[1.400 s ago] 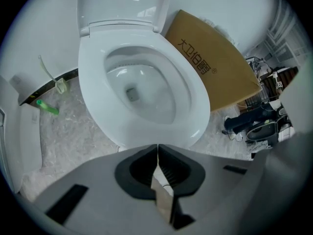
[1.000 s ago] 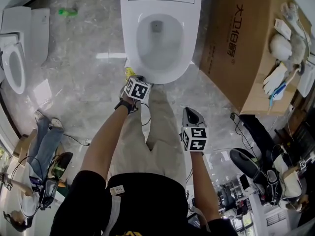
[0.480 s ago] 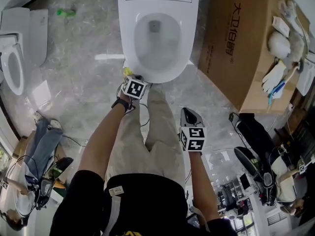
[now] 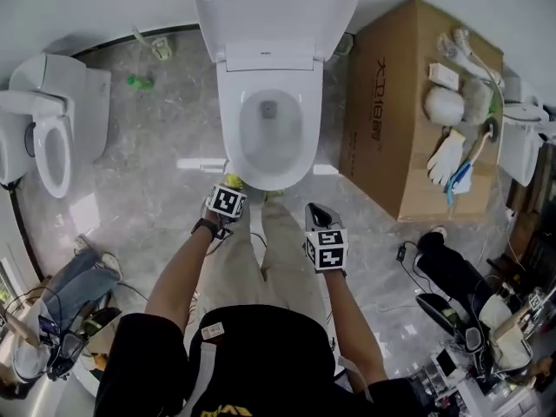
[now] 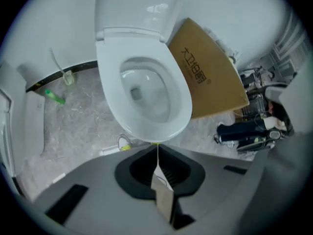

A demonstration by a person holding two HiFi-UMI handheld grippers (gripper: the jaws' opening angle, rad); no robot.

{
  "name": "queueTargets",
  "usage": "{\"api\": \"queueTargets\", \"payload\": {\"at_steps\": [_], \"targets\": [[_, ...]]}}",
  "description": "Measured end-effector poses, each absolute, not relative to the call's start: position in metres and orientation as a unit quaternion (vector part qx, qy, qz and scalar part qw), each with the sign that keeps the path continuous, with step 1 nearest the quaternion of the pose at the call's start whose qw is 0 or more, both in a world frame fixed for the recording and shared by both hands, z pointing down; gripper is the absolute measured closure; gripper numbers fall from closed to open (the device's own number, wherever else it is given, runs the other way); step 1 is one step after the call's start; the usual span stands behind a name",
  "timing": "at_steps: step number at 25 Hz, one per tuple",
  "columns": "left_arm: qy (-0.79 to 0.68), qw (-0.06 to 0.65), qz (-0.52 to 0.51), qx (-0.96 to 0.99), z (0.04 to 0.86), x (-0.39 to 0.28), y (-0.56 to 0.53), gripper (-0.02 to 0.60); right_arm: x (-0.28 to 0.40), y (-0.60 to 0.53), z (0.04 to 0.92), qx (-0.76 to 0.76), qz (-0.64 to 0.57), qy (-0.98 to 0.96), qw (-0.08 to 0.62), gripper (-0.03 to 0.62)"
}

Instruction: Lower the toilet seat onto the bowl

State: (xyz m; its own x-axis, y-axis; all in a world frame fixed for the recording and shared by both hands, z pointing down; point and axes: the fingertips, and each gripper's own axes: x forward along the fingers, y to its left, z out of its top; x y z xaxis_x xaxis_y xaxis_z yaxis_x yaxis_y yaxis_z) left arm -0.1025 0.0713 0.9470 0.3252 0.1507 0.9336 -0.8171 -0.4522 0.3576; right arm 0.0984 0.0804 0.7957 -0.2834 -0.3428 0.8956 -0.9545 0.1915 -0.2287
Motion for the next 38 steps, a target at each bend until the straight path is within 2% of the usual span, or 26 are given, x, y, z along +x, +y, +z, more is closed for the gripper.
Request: {"api": "queueTargets", "payload": {"at_steps": [4,7,9,11,16,19,22,29,38], "targets": [[-0.350,0.505,0.476,0.629,0.883,-0.117,0.057,0.563,0.089,0.059,0.772,0.444,0.386,-0.718,0.372,0.600],[-0.406,0.501,0.353,0.677,0.776,-0.087,0.034,0.564,0.079,0.055,0.730,0.414,0.345,-0.758,0.368,0.600],[-0.405,0.458,0.264,0.746,0.695,-0.055,0.020,0.563,0.082,0.048,0.697,0.413,0.314,-0.777,0.356,0.600],[-0.414,0.401,0.222,0.786,0.633,-0.042,0.021,0.563,0.087,0.044,0.663,0.428,0.284,-0.789,0.338,0.600],[-0.426,0.298,0.123,0.845,0.495,-0.055,0.028,0.565,0.078,0.017,0.564,0.487,0.204,-0.805,0.269,0.600],[-0.414,0.226,0.064,0.880,0.422,-0.065,0.061,0.565,0.078,0.040,0.505,0.524,0.168,-0.804,0.225,0.600],[-0.424,0.162,0.030,0.891,0.388,-0.082,0.107,0.565,0.079,0.086,0.460,0.549,0.138,-0.802,0.190,0.600],[-0.438,0.090,0.028,0.894,0.355,-0.138,0.198,0.565,0.035,0.213,0.398,0.552,0.124,-0.810,0.157,0.600],[-0.457,0.032,0.035,0.888,0.330,-0.182,0.258,0.565,0.022,0.268,0.364,0.578,0.087,-0.801,0.128,0.600]]}}
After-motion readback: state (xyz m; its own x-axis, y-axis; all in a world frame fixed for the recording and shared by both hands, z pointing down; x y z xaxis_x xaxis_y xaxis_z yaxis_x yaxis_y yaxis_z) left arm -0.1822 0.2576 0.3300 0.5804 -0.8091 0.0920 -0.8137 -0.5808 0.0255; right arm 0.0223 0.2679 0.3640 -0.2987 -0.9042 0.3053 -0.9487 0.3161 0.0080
